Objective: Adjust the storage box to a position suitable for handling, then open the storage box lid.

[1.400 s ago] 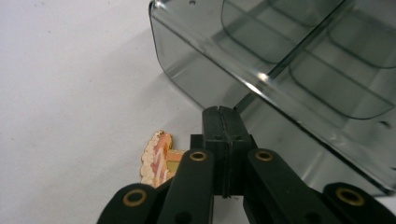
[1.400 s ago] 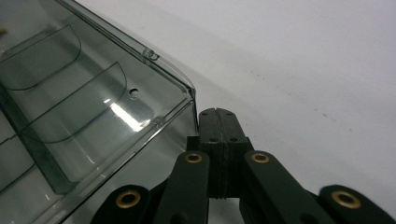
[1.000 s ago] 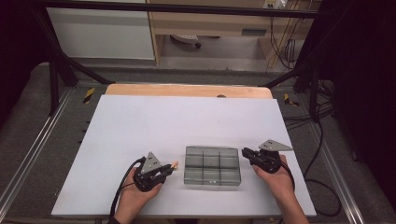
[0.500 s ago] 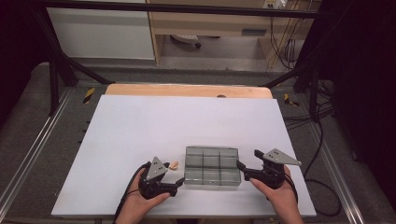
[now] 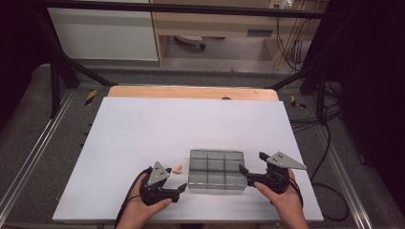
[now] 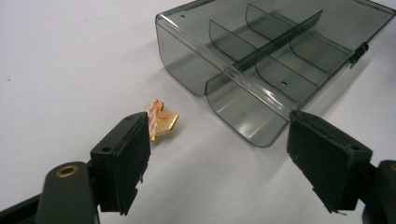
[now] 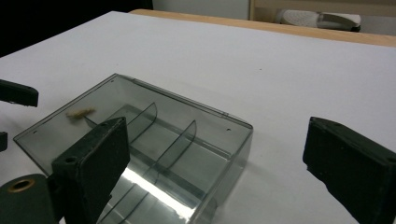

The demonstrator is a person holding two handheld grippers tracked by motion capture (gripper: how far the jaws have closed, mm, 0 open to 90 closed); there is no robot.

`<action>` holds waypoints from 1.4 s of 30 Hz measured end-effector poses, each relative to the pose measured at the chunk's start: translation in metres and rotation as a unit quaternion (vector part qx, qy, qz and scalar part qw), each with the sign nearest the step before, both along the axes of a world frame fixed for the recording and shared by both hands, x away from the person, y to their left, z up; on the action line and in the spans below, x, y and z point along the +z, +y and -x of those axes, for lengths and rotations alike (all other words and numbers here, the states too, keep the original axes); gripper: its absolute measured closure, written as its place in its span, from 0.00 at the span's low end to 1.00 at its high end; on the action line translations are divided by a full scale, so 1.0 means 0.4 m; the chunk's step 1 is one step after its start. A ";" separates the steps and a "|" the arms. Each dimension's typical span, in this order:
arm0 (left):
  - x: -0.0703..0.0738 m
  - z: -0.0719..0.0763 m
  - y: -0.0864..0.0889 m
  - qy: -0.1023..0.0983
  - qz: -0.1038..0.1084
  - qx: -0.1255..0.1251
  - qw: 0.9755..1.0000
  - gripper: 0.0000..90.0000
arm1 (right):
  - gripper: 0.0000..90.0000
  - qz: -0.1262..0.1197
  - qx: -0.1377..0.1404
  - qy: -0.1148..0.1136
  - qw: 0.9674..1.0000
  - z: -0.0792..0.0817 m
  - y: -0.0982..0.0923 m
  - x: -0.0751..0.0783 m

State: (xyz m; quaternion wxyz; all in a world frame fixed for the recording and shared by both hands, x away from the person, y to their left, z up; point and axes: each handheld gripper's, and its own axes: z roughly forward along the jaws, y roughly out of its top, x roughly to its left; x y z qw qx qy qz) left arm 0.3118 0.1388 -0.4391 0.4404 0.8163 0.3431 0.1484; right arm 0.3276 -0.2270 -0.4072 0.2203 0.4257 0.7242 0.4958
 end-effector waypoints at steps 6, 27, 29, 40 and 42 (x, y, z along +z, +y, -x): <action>-0.004 0.014 -0.016 0.009 0.008 -0.016 1.000 0.24 | 0.10 0.005 0.021 -0.003 1.000 0.008 0.026 0.006; 0.001 0.035 -0.045 0.006 0.010 -0.034 0.999 0.14 | 0.13 0.032 0.091 -0.003 0.995 0.079 0.127 0.007; 0.002 0.037 -0.047 0.007 0.010 -0.036 0.999 0.15 | 0.16 0.035 0.098 -0.002 0.995 0.087 0.133 0.004; 0.011 0.055 -0.035 0.003 0.008 -0.033 0.999 0.30 | 0.39 0.036 0.131 -0.001 0.991 0.102 0.152 -0.005; 0.012 0.055 -0.030 0.004 0.013 -0.031 0.999 0.39 | 0.49 0.035 0.138 -0.003 0.990 0.104 0.155 -0.006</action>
